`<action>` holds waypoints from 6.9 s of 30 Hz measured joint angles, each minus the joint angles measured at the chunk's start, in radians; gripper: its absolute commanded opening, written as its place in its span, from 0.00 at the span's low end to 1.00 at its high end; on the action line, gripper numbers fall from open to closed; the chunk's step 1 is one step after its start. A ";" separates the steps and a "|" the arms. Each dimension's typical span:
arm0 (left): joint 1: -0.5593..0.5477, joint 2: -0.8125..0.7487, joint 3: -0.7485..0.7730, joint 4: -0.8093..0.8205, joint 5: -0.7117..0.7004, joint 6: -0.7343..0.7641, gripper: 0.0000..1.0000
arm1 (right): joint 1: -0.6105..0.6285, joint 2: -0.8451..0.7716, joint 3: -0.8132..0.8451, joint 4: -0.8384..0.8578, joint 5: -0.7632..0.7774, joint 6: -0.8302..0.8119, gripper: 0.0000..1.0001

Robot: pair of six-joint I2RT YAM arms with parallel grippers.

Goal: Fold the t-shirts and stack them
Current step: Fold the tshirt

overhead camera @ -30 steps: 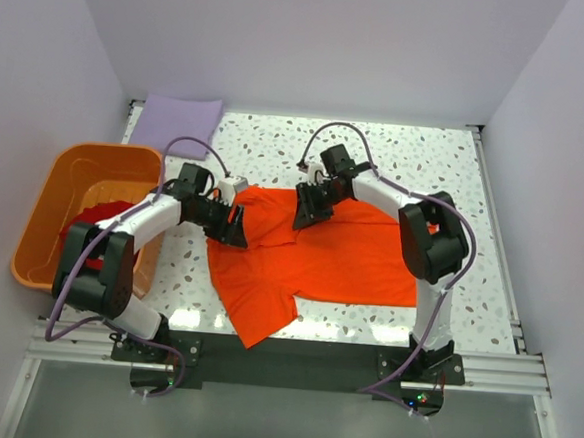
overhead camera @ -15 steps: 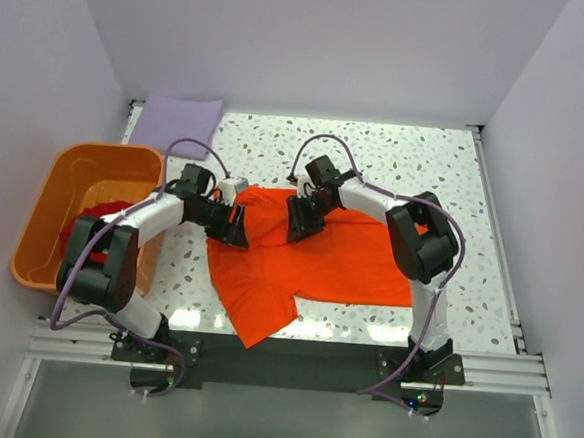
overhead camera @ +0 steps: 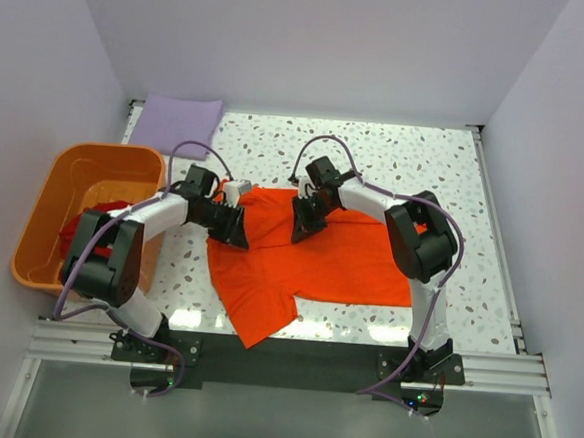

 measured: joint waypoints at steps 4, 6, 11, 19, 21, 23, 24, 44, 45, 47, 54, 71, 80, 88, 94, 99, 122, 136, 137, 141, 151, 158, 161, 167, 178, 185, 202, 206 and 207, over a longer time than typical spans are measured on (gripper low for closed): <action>-0.010 0.009 0.000 0.000 -0.001 0.000 0.28 | 0.000 0.000 0.001 -0.001 0.000 -0.002 0.00; -0.013 0.016 0.000 0.000 -0.002 -0.001 0.24 | 0.000 0.000 0.002 -0.001 -0.001 -0.005 0.00; -0.014 0.019 -0.001 0.001 -0.008 -0.004 0.07 | 0.000 0.000 0.002 -0.001 -0.001 -0.011 0.00; -0.014 0.001 -0.029 0.005 -0.030 -0.023 0.00 | 0.000 0.000 0.002 0.000 -0.001 -0.015 0.00; -0.014 -0.008 -0.031 0.005 -0.035 -0.026 0.00 | -0.001 -0.001 0.002 0.000 -0.002 -0.016 0.00; -0.014 -0.019 -0.031 0.005 -0.049 -0.031 0.05 | -0.002 -0.002 0.002 -0.001 -0.002 -0.017 0.00; -0.014 -0.023 -0.031 0.005 -0.056 -0.031 0.12 | -0.002 -0.004 0.002 0.000 -0.002 -0.018 0.00; -0.021 0.042 -0.029 0.025 -0.080 -0.039 0.28 | -0.008 -0.015 0.002 0.001 -0.010 -0.020 0.00; -0.022 0.043 -0.029 0.027 -0.081 -0.040 0.23 | -0.009 -0.015 0.002 0.000 -0.010 -0.021 0.00; -0.023 0.045 -0.029 0.026 -0.080 -0.047 0.09 | -0.010 -0.015 0.002 0.000 -0.010 -0.023 0.00; -0.023 -0.023 -0.059 0.034 -0.029 -0.074 0.00 | -0.022 -0.016 0.002 -0.002 -0.010 -0.034 0.00; -0.045 -0.093 -0.123 0.058 0.127 -0.192 0.00 | -0.047 -0.034 0.002 -0.021 -0.014 -0.067 0.00; -0.054 -0.131 -0.164 0.072 0.139 -0.241 0.00 | -0.047 -0.034 0.002 -0.040 -0.018 -0.080 0.00; -0.050 -0.132 -0.161 0.064 0.116 -0.237 0.38 | -0.047 -0.034 0.002 -0.057 -0.020 -0.090 0.00; 0.076 -0.140 -0.037 0.035 0.119 -0.180 0.59 | -0.047 -0.034 0.002 -0.058 -0.030 -0.090 0.00; 0.153 -0.105 0.113 0.060 0.087 -0.160 0.62 | -0.047 -0.033 0.004 -0.065 -0.043 -0.095 0.25; 0.178 0.183 0.382 0.054 -0.193 -0.152 0.57 | -0.431 -0.184 0.058 -0.252 0.165 -0.427 0.28; 0.177 0.301 0.421 0.055 -0.233 -0.182 0.27 | -0.536 -0.153 0.021 -0.180 0.444 -0.522 0.27; 0.176 0.306 0.423 0.061 -0.238 -0.189 0.23 | -0.536 -0.143 0.022 -0.174 0.454 -0.524 0.29; 0.176 0.310 0.428 0.084 -0.267 -0.193 0.04 | -0.536 -0.076 0.032 -0.162 0.502 -0.532 0.29; 0.176 0.368 0.438 0.158 -0.386 -0.195 0.00 | -0.535 0.002 0.109 -0.161 0.577 -0.535 0.28; 0.176 0.402 0.455 0.162 -0.446 -0.195 0.00 | -0.533 0.021 0.137 -0.154 0.604 -0.527 0.29; 0.176 0.402 0.456 0.163 -0.464 -0.195 0.03 | -0.531 0.021 0.137 -0.149 0.618 -0.526 0.29; 0.187 0.409 0.512 0.162 -0.383 -0.177 0.38 | -0.531 0.013 0.137 -0.143 0.576 -0.528 0.36; 0.183 0.235 0.547 0.137 -0.244 -0.067 0.43 | -0.532 -0.165 0.147 -0.213 0.408 -0.620 0.37; 0.097 0.205 0.437 0.080 -0.217 -0.014 0.43 | -0.532 -0.137 0.134 -0.265 0.400 -0.649 0.27; 0.083 0.470 0.609 -0.070 -0.373 0.070 0.37 | -0.512 0.072 0.219 -0.254 0.549 -0.645 0.18; 0.117 0.522 0.706 -0.101 -0.351 0.103 0.47 | -0.502 0.103 0.280 -0.250 0.540 -0.640 0.24; 0.123 0.523 0.714 -0.110 -0.342 0.114 0.48 | -0.502 0.104 0.284 -0.249 0.533 -0.640 0.30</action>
